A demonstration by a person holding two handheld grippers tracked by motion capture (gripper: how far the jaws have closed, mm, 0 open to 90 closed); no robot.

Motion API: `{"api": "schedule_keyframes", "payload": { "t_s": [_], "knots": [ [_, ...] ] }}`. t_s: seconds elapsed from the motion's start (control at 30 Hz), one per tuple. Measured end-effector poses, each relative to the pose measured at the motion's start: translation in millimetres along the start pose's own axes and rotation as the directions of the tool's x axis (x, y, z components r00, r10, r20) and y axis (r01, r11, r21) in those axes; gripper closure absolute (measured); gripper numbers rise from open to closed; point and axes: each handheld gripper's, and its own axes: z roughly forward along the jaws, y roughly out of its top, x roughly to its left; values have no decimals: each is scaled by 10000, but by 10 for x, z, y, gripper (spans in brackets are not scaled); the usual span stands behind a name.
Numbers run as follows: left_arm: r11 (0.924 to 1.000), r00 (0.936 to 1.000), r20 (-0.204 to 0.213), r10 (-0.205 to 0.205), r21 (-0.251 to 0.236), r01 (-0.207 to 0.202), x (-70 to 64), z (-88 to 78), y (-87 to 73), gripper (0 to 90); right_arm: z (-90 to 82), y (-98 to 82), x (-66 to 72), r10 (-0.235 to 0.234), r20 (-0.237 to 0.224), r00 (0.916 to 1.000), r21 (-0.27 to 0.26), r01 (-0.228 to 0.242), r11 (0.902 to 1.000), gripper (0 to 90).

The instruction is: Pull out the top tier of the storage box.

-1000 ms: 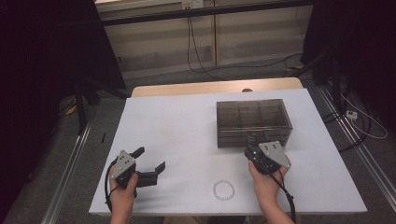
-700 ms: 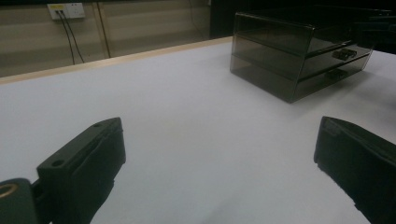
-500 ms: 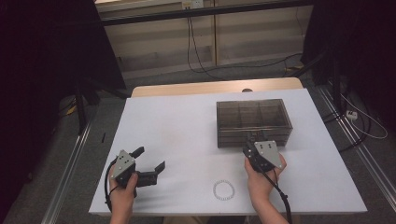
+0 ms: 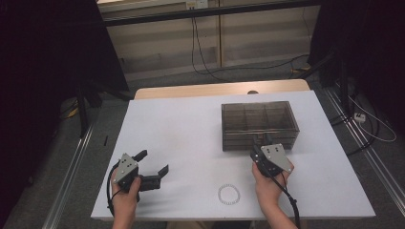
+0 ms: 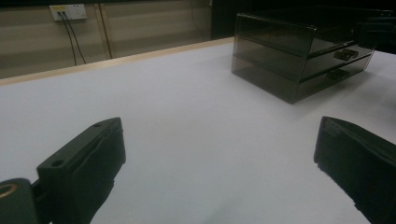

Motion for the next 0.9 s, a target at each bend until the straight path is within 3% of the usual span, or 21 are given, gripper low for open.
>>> {"api": "schedule_keyframes", "payload": {
  "t_s": [0.83, 0.87, 0.9],
  "knots": [
    [10000, 10000, -3, 51, 32, -51, -6, 10, 0, 24, -42, -4, -12, -58, -158, 9999, -43, 57, 10000, 573],
    [10000, 10000, -8, 61, 38, -61, -6, 9, 1, 24, -49, -4, -9, -146, -166, 9998, -46, 146, 9999, 608],
    [10000, 10000, -11, 54, 28, -54, -8, 10, 1, 24, -92, 1, -44, -404, 179, 9990, -476, 412, 9980, 900]
  ]
}}
